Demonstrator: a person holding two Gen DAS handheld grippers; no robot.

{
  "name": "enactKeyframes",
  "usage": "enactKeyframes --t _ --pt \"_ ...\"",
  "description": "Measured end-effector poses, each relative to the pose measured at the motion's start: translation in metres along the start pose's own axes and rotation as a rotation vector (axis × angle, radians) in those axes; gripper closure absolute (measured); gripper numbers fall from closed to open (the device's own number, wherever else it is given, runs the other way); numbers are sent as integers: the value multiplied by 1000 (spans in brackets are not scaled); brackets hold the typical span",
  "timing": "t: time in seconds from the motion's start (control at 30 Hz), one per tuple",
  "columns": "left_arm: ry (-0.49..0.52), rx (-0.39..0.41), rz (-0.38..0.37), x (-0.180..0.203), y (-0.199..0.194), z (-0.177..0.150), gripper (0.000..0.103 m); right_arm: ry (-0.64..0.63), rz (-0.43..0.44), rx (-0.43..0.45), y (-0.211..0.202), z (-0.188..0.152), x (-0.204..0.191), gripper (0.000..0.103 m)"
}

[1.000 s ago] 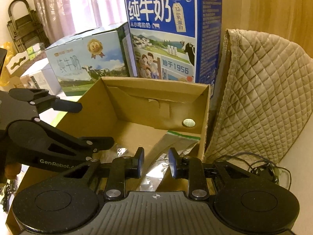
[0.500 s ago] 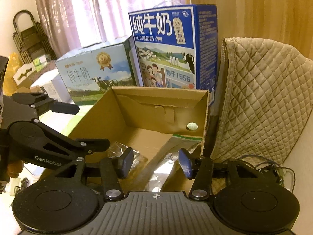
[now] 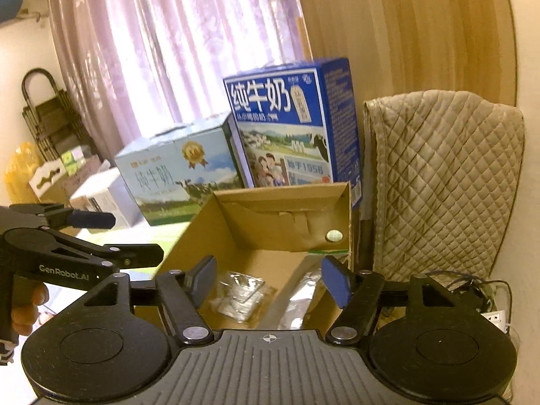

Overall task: Organize objects
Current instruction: 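Open the left tool and withdraw both tools from the cardboard box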

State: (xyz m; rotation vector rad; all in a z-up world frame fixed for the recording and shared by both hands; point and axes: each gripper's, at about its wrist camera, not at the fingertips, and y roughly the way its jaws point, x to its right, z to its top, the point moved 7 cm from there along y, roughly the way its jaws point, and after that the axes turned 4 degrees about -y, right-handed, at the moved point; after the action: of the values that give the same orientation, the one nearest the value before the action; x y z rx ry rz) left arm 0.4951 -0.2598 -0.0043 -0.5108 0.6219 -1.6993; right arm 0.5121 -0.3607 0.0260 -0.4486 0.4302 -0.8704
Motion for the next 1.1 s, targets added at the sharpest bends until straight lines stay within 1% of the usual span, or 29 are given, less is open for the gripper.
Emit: enactKeyframes --t 0.27,0.73,0.93,1.1 --pt "-55 27 5 -7 -47 -10 3 29 3 46 -37 -6 -22 29" --pt "-158 41 10 -31 -121 -55 2 78 -18 67 -86 -33 -61 28" --pt "-192 16 10 -50 -143 -83 2 89 -14 50 -98 -47 -90 28" --pt "-211 -3 15 -71 -157 -105 2 94 5 12 -95 -62 -118 28"
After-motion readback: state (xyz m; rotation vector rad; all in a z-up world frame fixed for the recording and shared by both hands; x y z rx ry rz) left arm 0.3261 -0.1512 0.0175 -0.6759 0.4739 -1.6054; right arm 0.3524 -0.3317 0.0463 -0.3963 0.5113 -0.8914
